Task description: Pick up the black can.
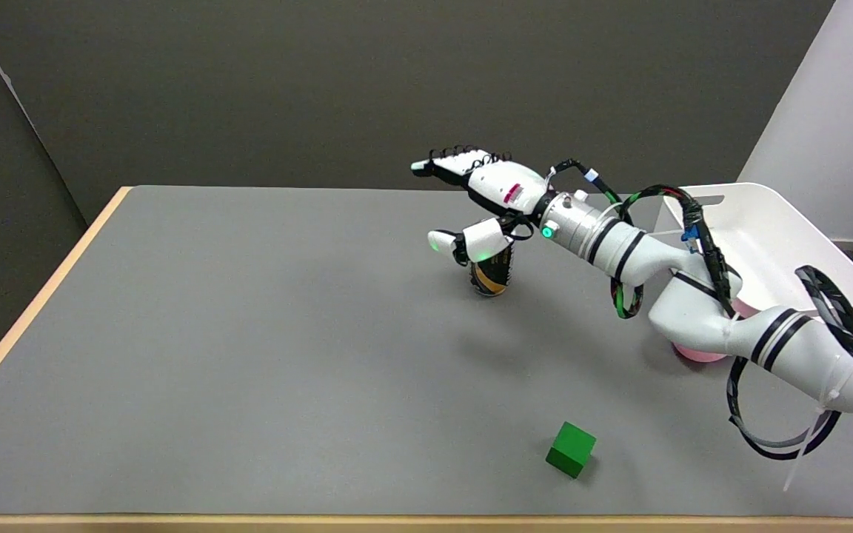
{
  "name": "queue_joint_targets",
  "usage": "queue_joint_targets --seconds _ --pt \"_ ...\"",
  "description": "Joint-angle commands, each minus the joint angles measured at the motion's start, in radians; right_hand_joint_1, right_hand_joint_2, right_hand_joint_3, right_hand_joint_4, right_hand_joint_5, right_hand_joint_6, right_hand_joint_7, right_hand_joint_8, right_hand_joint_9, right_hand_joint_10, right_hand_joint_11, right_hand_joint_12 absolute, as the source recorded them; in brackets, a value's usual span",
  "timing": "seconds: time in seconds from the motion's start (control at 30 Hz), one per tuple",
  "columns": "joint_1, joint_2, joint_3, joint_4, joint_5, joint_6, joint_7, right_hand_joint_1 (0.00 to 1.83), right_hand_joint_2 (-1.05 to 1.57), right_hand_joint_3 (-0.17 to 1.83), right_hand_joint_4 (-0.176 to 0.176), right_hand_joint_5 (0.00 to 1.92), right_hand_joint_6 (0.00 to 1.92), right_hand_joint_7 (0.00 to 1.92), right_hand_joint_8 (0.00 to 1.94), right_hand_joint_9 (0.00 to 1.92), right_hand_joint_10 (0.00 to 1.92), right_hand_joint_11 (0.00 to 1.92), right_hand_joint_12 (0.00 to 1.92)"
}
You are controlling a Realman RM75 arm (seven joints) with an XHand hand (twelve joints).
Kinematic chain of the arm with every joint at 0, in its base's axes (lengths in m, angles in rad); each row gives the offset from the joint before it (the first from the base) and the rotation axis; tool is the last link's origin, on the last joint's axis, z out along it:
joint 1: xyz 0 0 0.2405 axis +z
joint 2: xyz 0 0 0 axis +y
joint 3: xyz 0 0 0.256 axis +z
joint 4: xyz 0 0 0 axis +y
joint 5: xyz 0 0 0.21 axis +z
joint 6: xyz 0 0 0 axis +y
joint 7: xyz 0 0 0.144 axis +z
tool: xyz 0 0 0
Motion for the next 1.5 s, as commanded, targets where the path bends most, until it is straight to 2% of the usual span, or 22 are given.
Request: queue_joint_targets --seconds 0.03,0.23,0.67,1.5 --pt "-0.031 0.071 -0.023 0.102 -0.041 -0.194 -0.002 0.31 0.56 0.98 0.058 0.10 0.40 0.17 0.31 0.07 0.56 0.00 0.96" --pt "-0.079 0.079 0.032 0.117 -0.041 -0.192 -0.002 0.30 0.56 0.98 0.060 0.12 0.41 0.18 0.31 0.06 0.56 0.00 0.96" --pt "-0.104 0.095 0.042 0.084 -0.041 -0.175 -0.002 0.29 0.56 0.99 0.068 0.13 0.43 0.19 0.32 0.07 0.56 0.00 0.96" --pt "-0.108 0.061 0.045 0.010 -0.040 -0.144 0.006 0.28 0.56 0.98 0.070 0.15 0.43 0.19 0.31 0.09 0.57 0.00 0.98"
